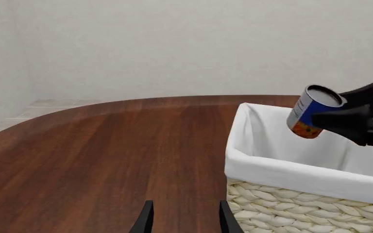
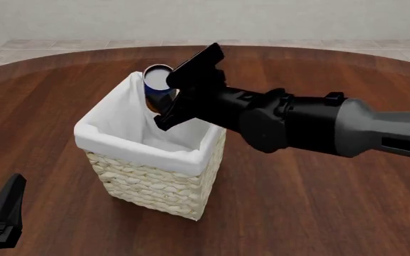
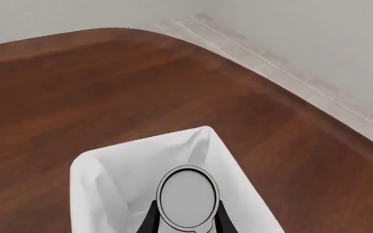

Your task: Pick up the alphabet soup and put it in the basket.

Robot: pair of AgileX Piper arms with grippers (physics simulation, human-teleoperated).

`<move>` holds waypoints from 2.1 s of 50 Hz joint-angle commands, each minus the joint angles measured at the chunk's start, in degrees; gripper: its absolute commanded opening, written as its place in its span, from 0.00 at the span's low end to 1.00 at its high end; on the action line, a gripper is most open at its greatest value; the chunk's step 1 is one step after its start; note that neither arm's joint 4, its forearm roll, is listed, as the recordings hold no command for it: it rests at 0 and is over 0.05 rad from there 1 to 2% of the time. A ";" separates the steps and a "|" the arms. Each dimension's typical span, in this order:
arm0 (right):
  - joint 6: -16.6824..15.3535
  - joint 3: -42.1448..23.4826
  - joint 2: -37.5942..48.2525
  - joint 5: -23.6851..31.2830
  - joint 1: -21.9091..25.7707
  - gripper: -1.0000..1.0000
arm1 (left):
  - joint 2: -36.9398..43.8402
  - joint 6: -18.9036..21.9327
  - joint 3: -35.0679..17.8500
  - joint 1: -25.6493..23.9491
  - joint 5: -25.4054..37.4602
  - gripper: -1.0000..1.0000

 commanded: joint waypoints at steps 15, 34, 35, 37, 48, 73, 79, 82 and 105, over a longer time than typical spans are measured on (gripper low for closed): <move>2.44 -11.79 9.16 11.13 3.47 0.00 | 0.00 0.00 0.00 0.00 0.00 1.00; 0.94 -17.93 15.32 17.72 0.91 0.00 | 0.00 0.00 0.00 0.00 0.00 1.00; 0.42 -18.04 15.65 18.06 0.85 0.00 | 0.00 0.00 0.00 0.00 0.00 1.00; 0.40 -18.25 16.09 18.36 0.68 0.00 | 0.00 0.00 0.00 0.00 0.00 1.00; -0.28 -18.14 17.35 19.74 1.04 0.00 | 0.00 0.00 0.00 0.00 0.00 1.00; -0.64 -19.15 17.38 19.93 0.35 1.00 | 0.00 0.00 0.00 0.00 0.00 1.00; -0.60 -19.26 16.87 19.69 0.26 1.00 | 0.00 0.00 0.00 0.00 0.00 1.00; -0.65 -19.41 16.64 19.71 0.11 1.00 | 0.00 0.00 0.00 0.00 0.00 1.00; -1.44 -19.16 10.08 19.75 0.05 1.00 | 0.00 0.00 0.00 0.00 0.00 1.00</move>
